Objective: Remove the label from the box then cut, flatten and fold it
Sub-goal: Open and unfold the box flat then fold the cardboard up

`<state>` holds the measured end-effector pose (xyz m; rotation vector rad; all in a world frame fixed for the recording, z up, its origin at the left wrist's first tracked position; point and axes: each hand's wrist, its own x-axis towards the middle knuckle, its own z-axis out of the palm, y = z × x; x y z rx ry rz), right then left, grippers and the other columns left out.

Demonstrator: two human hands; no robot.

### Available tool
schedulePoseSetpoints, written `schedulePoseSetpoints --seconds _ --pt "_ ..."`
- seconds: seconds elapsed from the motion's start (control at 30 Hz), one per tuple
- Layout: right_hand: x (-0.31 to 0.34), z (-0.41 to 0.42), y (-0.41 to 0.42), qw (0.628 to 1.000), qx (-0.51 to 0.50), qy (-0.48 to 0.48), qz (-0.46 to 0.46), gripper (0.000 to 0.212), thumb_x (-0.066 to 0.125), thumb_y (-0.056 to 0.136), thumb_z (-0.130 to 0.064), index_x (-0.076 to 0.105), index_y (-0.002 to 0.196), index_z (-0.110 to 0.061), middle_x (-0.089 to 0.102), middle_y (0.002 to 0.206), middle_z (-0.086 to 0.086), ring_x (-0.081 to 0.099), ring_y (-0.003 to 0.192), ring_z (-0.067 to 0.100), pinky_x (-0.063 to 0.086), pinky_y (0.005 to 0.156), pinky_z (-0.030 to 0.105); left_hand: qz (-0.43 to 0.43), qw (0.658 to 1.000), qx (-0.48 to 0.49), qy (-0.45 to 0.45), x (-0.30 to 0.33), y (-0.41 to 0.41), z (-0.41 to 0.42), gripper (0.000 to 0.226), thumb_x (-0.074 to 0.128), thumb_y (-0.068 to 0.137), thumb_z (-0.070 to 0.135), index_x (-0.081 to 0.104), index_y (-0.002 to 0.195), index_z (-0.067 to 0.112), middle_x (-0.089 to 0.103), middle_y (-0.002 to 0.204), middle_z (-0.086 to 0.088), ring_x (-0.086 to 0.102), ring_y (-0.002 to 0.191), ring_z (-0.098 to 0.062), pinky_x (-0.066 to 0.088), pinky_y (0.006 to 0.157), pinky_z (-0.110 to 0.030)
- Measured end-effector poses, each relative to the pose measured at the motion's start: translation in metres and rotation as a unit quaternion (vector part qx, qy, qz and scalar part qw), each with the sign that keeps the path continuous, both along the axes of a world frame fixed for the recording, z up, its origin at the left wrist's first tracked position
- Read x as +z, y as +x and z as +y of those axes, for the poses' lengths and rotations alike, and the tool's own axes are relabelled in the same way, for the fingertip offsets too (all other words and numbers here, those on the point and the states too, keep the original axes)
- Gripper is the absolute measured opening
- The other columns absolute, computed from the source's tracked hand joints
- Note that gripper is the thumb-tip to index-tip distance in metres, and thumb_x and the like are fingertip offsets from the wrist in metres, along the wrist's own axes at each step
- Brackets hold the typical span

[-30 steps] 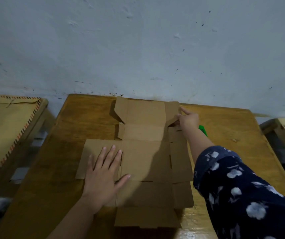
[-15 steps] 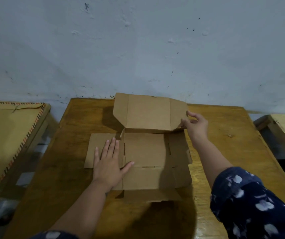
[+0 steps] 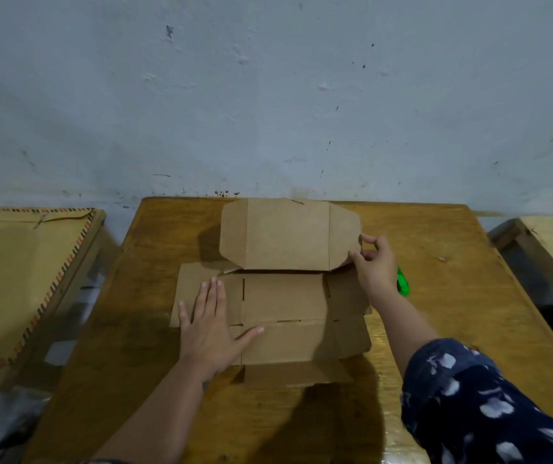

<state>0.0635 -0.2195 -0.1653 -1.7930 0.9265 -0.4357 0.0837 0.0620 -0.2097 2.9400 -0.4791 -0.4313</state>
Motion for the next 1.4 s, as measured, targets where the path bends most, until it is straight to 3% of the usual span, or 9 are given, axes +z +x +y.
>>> schedulePoseSetpoints --seconds 0.1,0.2,0.37,0.57,0.83,0.97,1.07,1.2,1.4 --pt "-0.003 0.002 -0.006 1.0 -0.003 0.002 0.003 0.026 0.063 0.088 -0.013 0.051 0.109 -0.021 0.065 0.093 0.005 0.06 0.086 0.017 0.042 0.064 0.028 -0.031 0.994 0.053 -0.093 0.004 0.002 -0.003 0.117 0.022 0.07 0.089 -0.035 0.139 0.015 -0.024 0.156 -0.004 -0.018 0.145 -0.017 -0.008 0.117 -0.05" --pt "-0.003 0.002 -0.006 1.0 -0.003 0.001 0.001 0.025 0.063 0.088 -0.014 0.051 0.109 -0.022 0.066 0.095 0.004 0.06 0.086 0.016 0.044 0.07 0.031 -0.175 0.97 0.051 -0.162 0.025 0.015 -0.019 0.1 0.023 0.084 0.077 -0.025 0.146 0.015 -0.018 0.158 -0.006 -0.012 0.146 -0.02 -0.003 0.117 -0.053" --pt "-0.003 0.005 -0.005 1.0 -0.007 -0.012 0.002 0.026 0.061 0.089 -0.015 0.051 0.112 -0.022 0.061 0.093 -0.001 0.058 0.086 0.015 0.042 0.068 0.029 -0.319 0.938 -0.108 -0.085 0.084 0.064 -0.06 0.066 0.031 0.094 0.054 0.011 0.151 0.029 -0.003 0.161 -0.005 -0.006 0.148 -0.023 0.002 0.117 -0.055" --pt "-0.01 0.004 -0.009 1.0 -0.006 -0.016 -0.014 0.025 0.062 0.089 -0.015 0.05 0.109 -0.024 0.066 0.099 0.006 0.062 0.088 0.017 0.042 0.059 0.024 -0.218 0.959 -0.178 0.018 0.094 0.099 -0.095 0.062 0.034 0.099 0.045 0.006 0.152 0.028 0.016 0.159 0.002 0.005 0.148 -0.017 0.002 0.116 -0.053" --pt "0.034 -0.002 0.0 0.982 0.095 -0.148 -0.06 0.036 0.057 0.091 -0.035 0.055 0.126 -0.037 0.056 0.132 -0.008 0.047 0.123 0.009 0.04 0.099 0.031 -0.24 0.938 -0.197 -0.153 0.086 0.088 -0.072 0.047 0.053 0.095 0.028 0.042 0.141 0.031 0.055 0.135 0.007 0.047 0.127 -0.015 0.032 0.109 -0.043" --pt "0.054 0.007 0.0 0.963 0.209 -0.167 -0.018 0.024 0.06 0.09 -0.03 0.069 0.112 -0.024 0.068 0.115 -0.006 0.056 0.103 0.0 0.04 0.084 0.009 -0.235 0.919 -0.233 -0.216 0.088 0.066 -0.055 0.043 0.057 0.093 0.025 0.05 0.135 0.03 0.061 0.127 0.007 0.054 0.12 -0.014 0.041 0.1 -0.039" --pt "0.048 0.014 -0.019 0.97 0.196 -0.143 -0.026 0.02 0.061 0.09 -0.027 0.072 0.104 -0.019 0.072 0.104 -0.003 0.06 0.095 0.003 0.047 0.084 0.018 -0.199 0.92 -0.215 -0.26 0.095 0.046 -0.043 0.033 0.046 0.098 0.036 0.057 0.129 0.032 0.063 0.124 0.012 0.055 0.115 -0.005 0.043 0.096 -0.024" --pt "0.042 0.029 -0.051 0.969 0.189 -0.146 -0.054 0.017 0.057 0.092 -0.024 0.072 0.102 -0.02 0.068 0.095 -0.011 0.061 0.093 0.004 0.045 0.077 0.013 -0.131 0.948 -0.142 -0.252 0.119 0.028 -0.045 0.041 0.034 0.099 0.046 0.067 0.116 0.03 0.069 0.114 0.009 0.056 0.087 0.0 0.034 0.063 -0.01" --pt "0.025 0.042 -0.092 0.938 0.227 -0.259 -0.049 0.019 0.059 0.091 -0.019 0.071 0.105 -0.02 0.071 0.101 -0.008 0.062 0.096 0.002 0.047 0.087 0.016 0.086 0.974 -0.15 -0.146 0.11 0.03 -0.043 0.054 0.028 0.095 0.061 0.045 0.139 0.034 0.041 0.149 0.004 0.037 0.137 -0.021 0.032 0.107 -0.04"
